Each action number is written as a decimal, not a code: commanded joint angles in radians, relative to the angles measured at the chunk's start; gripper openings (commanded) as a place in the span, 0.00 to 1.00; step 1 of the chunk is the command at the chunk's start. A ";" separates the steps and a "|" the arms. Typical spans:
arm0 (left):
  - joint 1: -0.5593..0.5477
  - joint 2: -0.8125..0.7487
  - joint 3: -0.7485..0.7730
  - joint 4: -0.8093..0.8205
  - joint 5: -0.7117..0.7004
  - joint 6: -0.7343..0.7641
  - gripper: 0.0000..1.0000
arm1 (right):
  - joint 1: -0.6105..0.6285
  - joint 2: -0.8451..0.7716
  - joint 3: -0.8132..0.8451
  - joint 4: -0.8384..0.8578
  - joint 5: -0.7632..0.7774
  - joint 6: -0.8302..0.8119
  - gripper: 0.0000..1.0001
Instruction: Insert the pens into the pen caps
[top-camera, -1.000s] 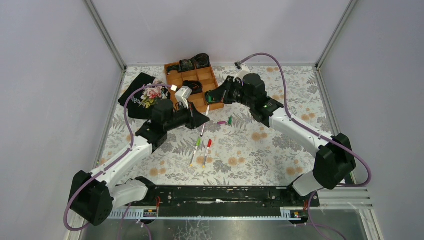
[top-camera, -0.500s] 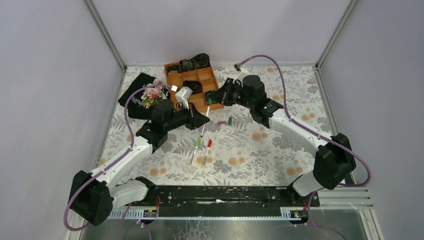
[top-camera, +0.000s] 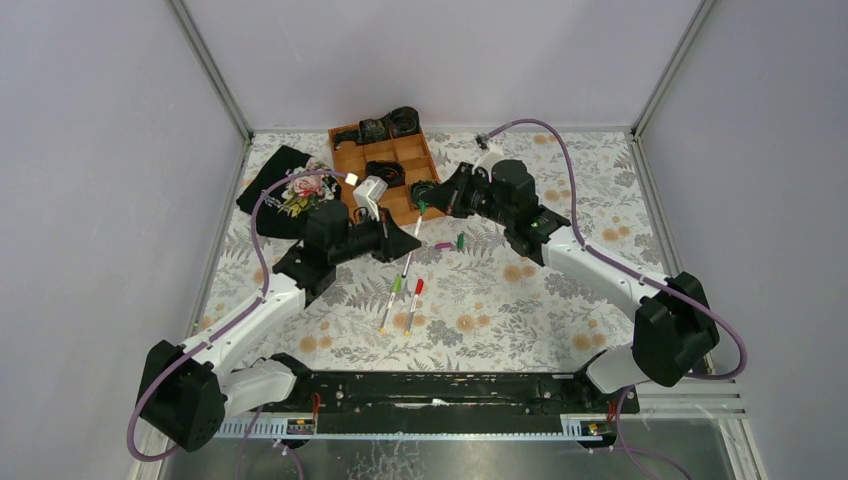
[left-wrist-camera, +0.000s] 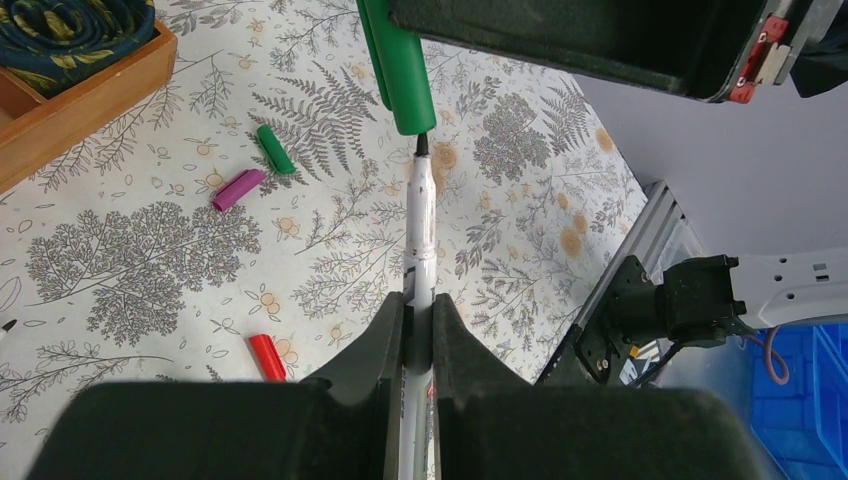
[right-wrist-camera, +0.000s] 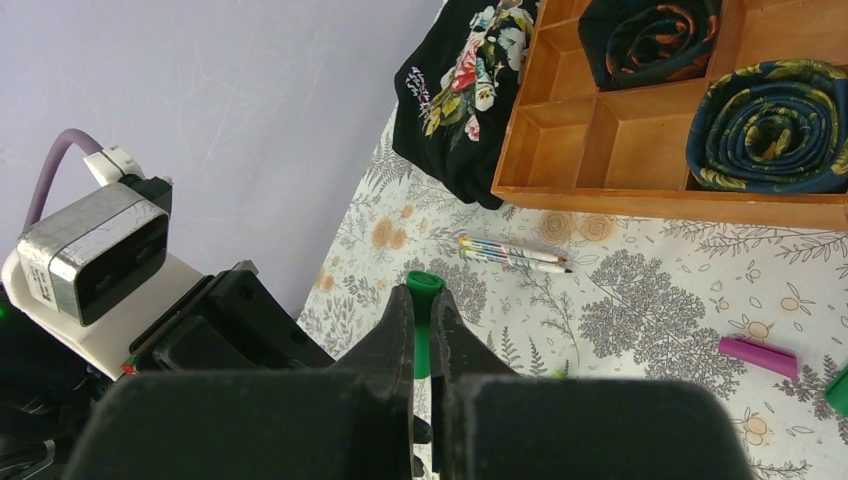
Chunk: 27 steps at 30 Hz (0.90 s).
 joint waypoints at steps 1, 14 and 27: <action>0.001 -0.016 -0.001 0.078 -0.011 -0.004 0.00 | 0.010 -0.038 -0.031 0.046 -0.045 0.030 0.00; 0.000 -0.032 -0.007 0.083 -0.010 -0.006 0.00 | 0.061 -0.027 -0.037 0.076 -0.016 0.050 0.00; 0.006 -0.049 -0.018 0.106 -0.019 -0.028 0.00 | 0.115 -0.056 -0.101 0.131 0.038 0.074 0.00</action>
